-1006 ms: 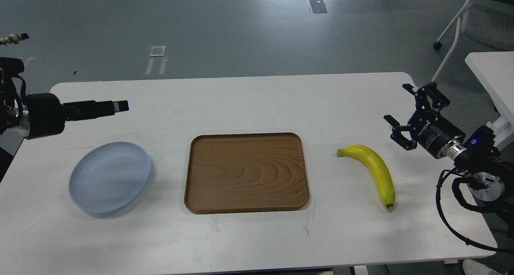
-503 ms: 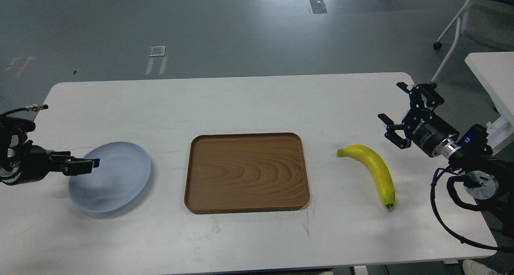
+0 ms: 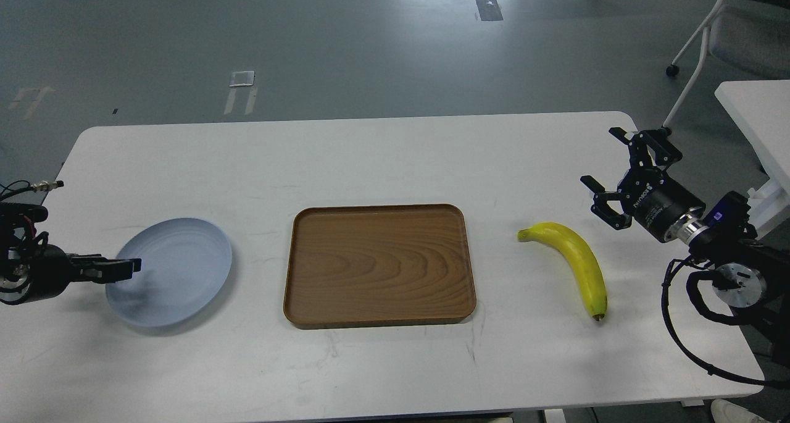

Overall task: Place banana on plate with both arms
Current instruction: 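Grasp the rim of the light blue plate with the left gripper, then lift the plate and lower it onto the wooden tray with the left gripper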

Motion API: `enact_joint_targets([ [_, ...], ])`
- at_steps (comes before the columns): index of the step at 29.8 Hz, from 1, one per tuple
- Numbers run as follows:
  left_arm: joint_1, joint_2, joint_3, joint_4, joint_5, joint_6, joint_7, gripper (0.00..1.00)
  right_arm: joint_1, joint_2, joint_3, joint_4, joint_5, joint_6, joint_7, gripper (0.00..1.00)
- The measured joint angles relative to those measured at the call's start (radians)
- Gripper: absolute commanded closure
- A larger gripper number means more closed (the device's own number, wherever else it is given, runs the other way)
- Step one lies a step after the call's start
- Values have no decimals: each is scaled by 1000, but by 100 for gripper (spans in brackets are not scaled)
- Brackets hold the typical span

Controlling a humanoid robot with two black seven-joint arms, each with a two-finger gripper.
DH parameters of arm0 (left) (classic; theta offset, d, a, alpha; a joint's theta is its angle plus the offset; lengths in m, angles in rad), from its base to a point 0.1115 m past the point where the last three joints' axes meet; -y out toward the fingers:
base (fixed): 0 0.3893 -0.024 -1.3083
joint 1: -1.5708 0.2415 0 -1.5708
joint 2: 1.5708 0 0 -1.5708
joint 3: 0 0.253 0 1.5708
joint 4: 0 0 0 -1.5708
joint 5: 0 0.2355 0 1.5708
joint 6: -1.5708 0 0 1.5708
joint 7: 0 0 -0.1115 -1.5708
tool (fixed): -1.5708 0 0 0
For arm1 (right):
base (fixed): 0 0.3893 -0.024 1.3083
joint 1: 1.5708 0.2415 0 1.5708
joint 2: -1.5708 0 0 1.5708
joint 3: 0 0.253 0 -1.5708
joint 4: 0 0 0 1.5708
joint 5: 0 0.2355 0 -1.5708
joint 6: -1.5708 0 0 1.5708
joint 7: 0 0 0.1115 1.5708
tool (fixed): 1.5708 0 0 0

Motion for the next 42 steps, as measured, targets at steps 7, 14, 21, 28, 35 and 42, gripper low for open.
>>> enact_joint_targets([
  [7,2,0,1,1,-3,1,0,100,-1,0,0,1,0,0,0,0],
  [14,0,6,3,1,-2,1,0,100,-1,0,0,3,0,0,0,1],
  [21,-17,13,1,-6,-24,-8,0,100,1,0,0,7,-1,0,0,0],
  [28,-157,31,-1,-87,-85,-118,1,100,4,-3,0,8,-1,0,0,0],
  [35,-331,6,-2,-240,-99,-208,0,100,4,-6,0,7,0,0,0,0],
  [42,-421,-200,24,-245,-71,-209,0,100,3,-13,0,8,0,0,0,1],
])
